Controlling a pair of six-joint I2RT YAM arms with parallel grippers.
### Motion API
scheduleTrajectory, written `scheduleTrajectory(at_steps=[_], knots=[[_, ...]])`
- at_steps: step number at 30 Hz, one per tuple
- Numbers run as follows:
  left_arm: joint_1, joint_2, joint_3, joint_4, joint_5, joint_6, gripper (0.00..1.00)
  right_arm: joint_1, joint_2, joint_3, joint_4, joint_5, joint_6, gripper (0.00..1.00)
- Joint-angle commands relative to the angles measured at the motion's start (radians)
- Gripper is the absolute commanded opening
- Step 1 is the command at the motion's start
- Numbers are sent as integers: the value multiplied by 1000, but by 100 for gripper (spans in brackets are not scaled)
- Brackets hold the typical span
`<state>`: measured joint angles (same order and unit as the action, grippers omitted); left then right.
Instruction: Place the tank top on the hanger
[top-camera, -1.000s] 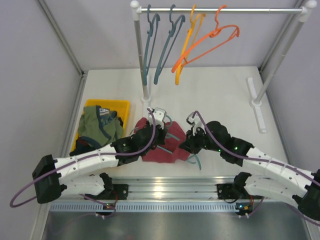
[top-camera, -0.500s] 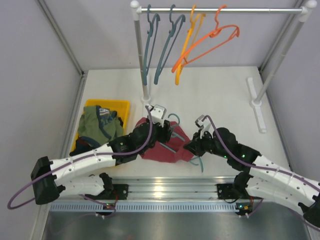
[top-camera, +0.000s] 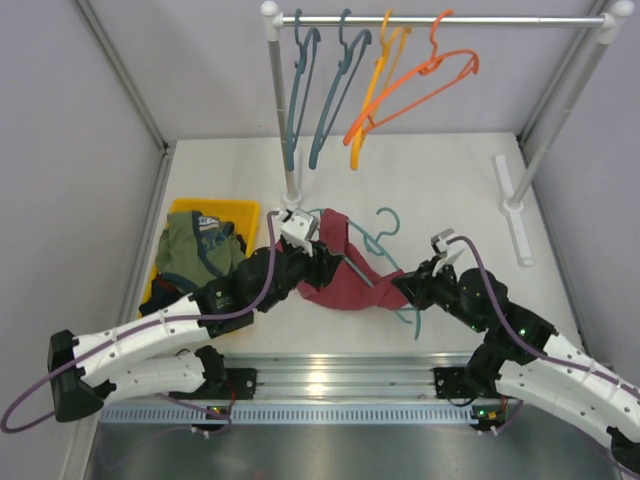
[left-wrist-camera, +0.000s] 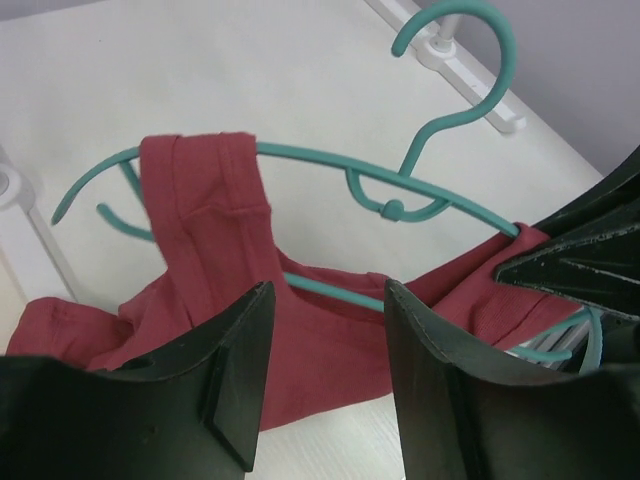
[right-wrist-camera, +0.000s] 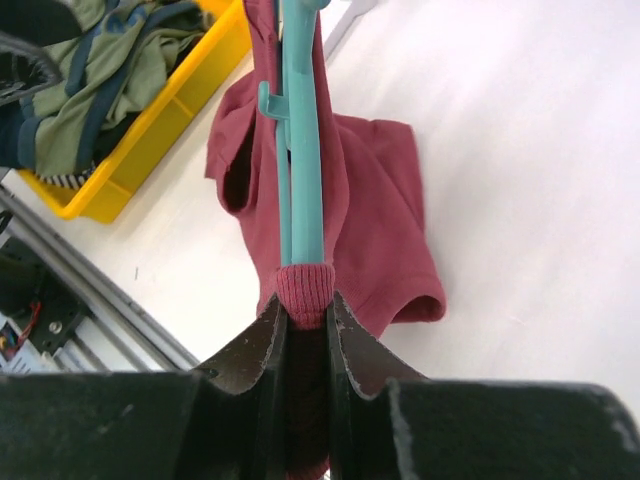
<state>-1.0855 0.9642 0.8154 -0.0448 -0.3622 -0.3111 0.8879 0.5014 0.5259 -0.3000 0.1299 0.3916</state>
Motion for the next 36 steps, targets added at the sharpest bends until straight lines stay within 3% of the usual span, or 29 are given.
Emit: scheduleTrajectory(at_steps=[1,7,15,17,21,26,36], knots=[[-8,-38,14,-7,16,15,53,9,-56,103,-85,163,26,0],[-10,-62,27,-49,12,27,53,6,-43,265,-273,378,43,0],[-8,-59,64,-95,5,44,52,-32,219,558,-413,580,-13,0],[-10,-61,68,-104,9,52,53,-122,281,607,-406,550,-43,0],[-10,-68,76,-116,20,60,53,-403,353,707,-381,239,-82,0],[-8,-93,65,-119,17,67,53,-628,434,848,-404,119,-129,0],[-10,-97,83,-138,51,69,52,-794,601,1195,-471,-5,-204,0]])
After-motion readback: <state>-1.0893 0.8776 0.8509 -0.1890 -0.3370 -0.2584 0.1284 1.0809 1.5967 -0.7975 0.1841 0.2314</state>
